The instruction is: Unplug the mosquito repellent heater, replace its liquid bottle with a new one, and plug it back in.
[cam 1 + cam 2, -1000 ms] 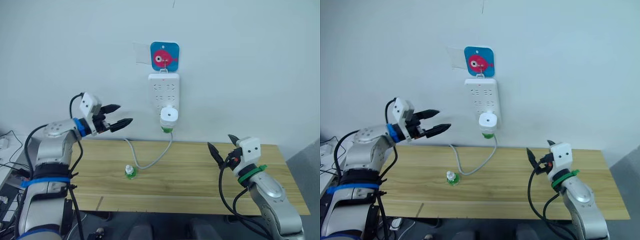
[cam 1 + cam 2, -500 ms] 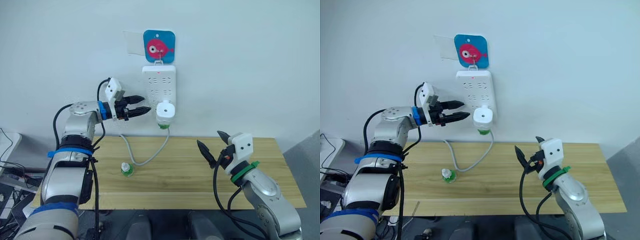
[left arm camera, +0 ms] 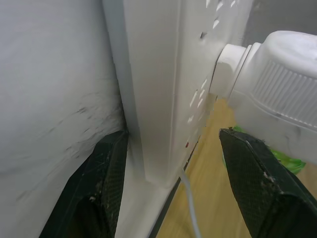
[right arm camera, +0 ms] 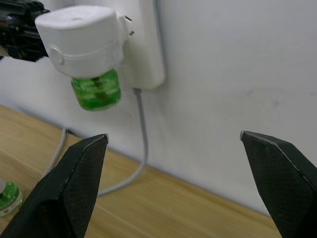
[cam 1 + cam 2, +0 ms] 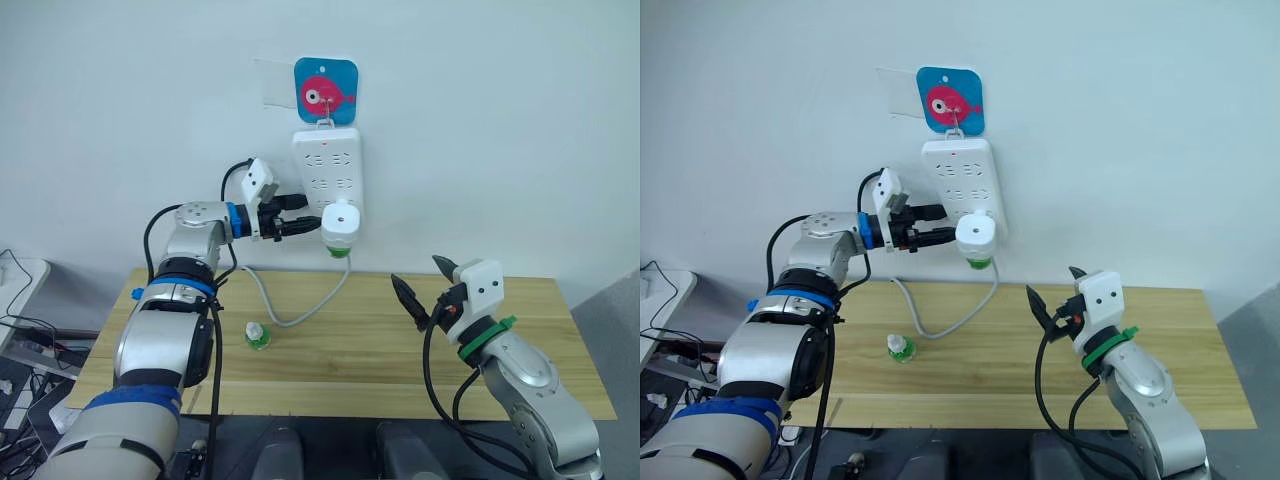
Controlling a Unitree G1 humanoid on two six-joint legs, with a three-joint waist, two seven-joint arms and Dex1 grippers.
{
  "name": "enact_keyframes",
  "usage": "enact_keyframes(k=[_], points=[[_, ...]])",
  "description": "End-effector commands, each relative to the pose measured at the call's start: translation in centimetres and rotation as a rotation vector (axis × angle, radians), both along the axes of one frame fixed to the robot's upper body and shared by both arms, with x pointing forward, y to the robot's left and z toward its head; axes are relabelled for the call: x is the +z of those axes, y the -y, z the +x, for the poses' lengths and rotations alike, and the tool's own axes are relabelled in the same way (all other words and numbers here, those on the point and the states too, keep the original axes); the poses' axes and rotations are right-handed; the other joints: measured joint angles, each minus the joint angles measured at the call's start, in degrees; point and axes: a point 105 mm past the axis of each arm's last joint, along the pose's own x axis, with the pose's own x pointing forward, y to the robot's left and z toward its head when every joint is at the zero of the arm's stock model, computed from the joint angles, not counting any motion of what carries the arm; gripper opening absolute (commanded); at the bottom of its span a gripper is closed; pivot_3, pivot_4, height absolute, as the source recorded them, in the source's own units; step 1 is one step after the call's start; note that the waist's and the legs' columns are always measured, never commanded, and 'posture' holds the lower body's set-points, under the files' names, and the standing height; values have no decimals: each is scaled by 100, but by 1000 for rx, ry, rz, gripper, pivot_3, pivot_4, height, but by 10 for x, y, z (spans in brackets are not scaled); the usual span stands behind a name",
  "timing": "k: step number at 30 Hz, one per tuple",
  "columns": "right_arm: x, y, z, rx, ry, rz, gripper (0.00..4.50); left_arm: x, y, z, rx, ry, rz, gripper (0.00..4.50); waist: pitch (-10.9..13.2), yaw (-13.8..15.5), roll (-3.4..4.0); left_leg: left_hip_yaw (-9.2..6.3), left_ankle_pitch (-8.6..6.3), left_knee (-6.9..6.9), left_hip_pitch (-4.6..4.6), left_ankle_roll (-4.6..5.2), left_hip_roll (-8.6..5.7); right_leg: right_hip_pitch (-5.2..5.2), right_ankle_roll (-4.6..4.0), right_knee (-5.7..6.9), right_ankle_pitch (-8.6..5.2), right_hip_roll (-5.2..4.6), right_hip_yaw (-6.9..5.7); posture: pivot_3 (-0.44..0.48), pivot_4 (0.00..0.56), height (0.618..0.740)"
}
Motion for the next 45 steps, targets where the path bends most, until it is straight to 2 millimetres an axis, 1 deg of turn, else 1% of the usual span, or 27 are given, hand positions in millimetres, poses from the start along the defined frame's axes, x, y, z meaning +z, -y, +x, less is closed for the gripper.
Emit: enact_keyframes(k=[1,8,13,16,19,23,24,26,29,31,34,38,42,45], points=[[14,-6,-3,25,48,17,4500,15,9,-3,-70,29,5,3029,2,-14,3,0,0,-1,-2,0,0,-1,-2,0,-1,0,0,-29,180,740],[17,-12,-7,43,43,33,4500,19,12,-11,-134,-44,-40,3029,36,-38,12,-13,0,0,-3,0,1,-1,-5,4,-3,0,-14,-40,189,740],[21,-17,-9,55,48,48,4500,27,14,-13,-135,-90,-98,3029,79,-51,11,-25,1,2,-10,-1,1,-1,-5,5,-3,-1,-25,-42,192,740],[23,-20,-9,68,46,59,4500,27,15,-14,-136,-99,-106,3029,94,-52,18,-44,1,3,-19,-1,3,-1,-8,4,-5,-2,-46,-45,195,740],[26,-21,-9,67,46,64,4500,26,14,-15,-133,-97,-103,2482,99,-53,25,-66,4,3,-25,-6,4,-1,-16,5,-9,-2,-67,-45,195,740],[32,-26,-10,80,51,68,4500,24,14,-13,-111,-88,-104,1359,109,-57,35,-82,6,3,-32,-9,4,-1,-20,6,-11,-2,-83,-61,201,740],[32,-27,-10,87,52,64,4500,23,14,-12,-108,-87,-105,1314,111,-59,37,-84,6,3,-33,-10,4,-1,-20,6,-11,-3,-84,-61,201,740],[35,-29,-9,83,53,65,4500,22,16,-12,-101,-84,-108,1317,111,-59,37,-93,9,3,-36,-14,3,-1,-20,7,-11,-3,-91,-69,202,740],[46,-31,-4,61,61,79,4500,20,19,-9,-82,-73,-106,1317,122,-73,37,-96,16,3,-38,-26,1,-1,-21,10,-11,-4,-93,-82,207,740],[55,-36,-1,47,61,106,4500,18,21,-8,-72,-67,-104,1317,128,-74,38,-106,27,3,-38,-45,-3,-1,-20,16,-11,-8,-98,-91,213,740],[64,-44,4,35,54,96,4500,16,24,-7,-61,-57,-102,1317,134,-77,39,-114,33,4,-41,-56,-7,-1,-20,23,-11,-12,-106,-99,217,740],[68,-53,2,32,26,103,4500,14,25,-7,-56,-54,-106,1317,135,-84,40,-124,37,3,-46,-61,-26,-1,-20,25,-12,-33,-114,-102,224,740],[62,-59,-2,46,-11,114,4500,13,25,-7,-52,-55,-107,1317,145,-111,45,-134,38,3,-51,-62,-35,-1,-20,24,-12,-41,-123,-105,236,740],[63,-64,2,44,-6,120,4500,12,26,-6,-46,-56,-107,1317,168,-134,46,-146,43,3,-52,-69,-45,0,-19,27,-12,-48,-131,-105,239,740]])
